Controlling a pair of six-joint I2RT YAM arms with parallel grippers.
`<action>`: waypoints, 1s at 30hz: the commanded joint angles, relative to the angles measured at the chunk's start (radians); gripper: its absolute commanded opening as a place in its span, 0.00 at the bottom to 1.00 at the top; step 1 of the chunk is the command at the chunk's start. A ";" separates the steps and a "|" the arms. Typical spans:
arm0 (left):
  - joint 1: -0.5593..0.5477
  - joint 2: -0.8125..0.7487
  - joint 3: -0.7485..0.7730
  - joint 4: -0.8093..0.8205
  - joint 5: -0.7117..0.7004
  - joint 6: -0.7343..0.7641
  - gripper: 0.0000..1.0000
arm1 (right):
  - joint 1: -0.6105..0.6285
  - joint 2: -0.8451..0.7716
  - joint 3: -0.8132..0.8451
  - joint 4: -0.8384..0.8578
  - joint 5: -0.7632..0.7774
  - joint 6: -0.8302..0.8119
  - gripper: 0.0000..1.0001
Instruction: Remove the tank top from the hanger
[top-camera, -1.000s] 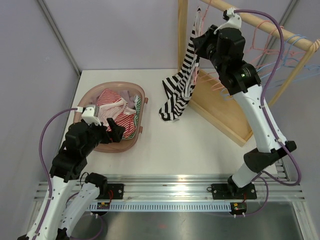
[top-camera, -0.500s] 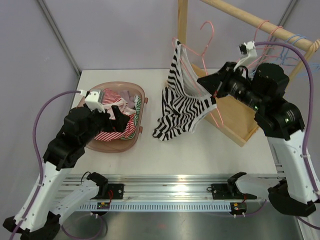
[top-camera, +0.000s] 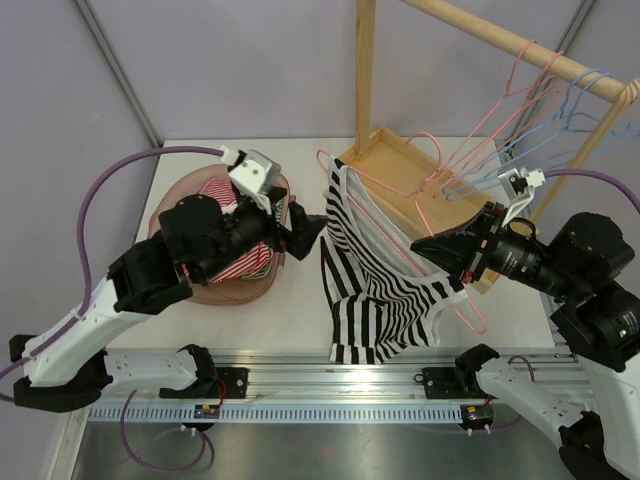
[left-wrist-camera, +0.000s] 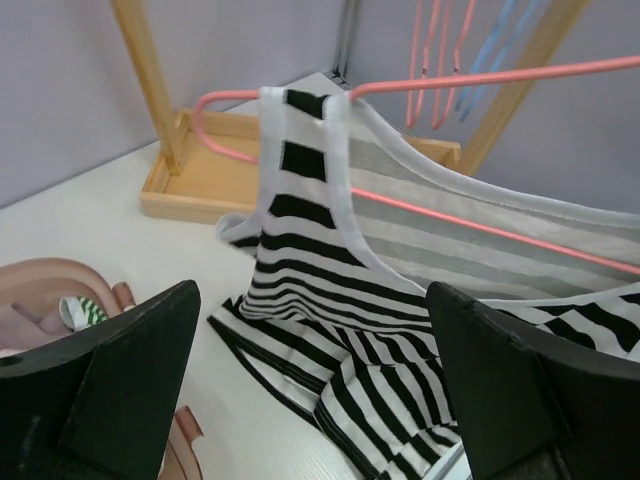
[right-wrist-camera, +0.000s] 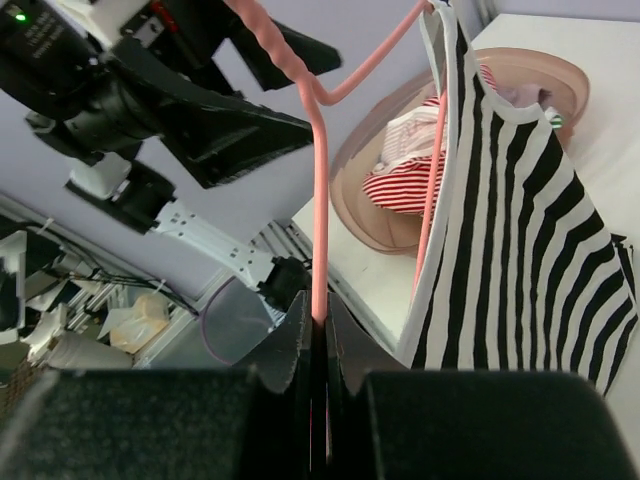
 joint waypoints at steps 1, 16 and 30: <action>-0.137 0.066 0.028 0.137 -0.232 0.158 0.99 | 0.006 -0.035 -0.014 0.055 -0.083 0.059 0.00; -0.178 0.134 -0.035 0.269 -0.439 0.210 0.46 | 0.006 -0.119 -0.015 0.017 -0.143 0.067 0.00; -0.062 0.108 0.003 0.159 -0.762 0.027 0.00 | 0.006 -0.180 -0.091 -0.083 -0.195 -0.080 0.00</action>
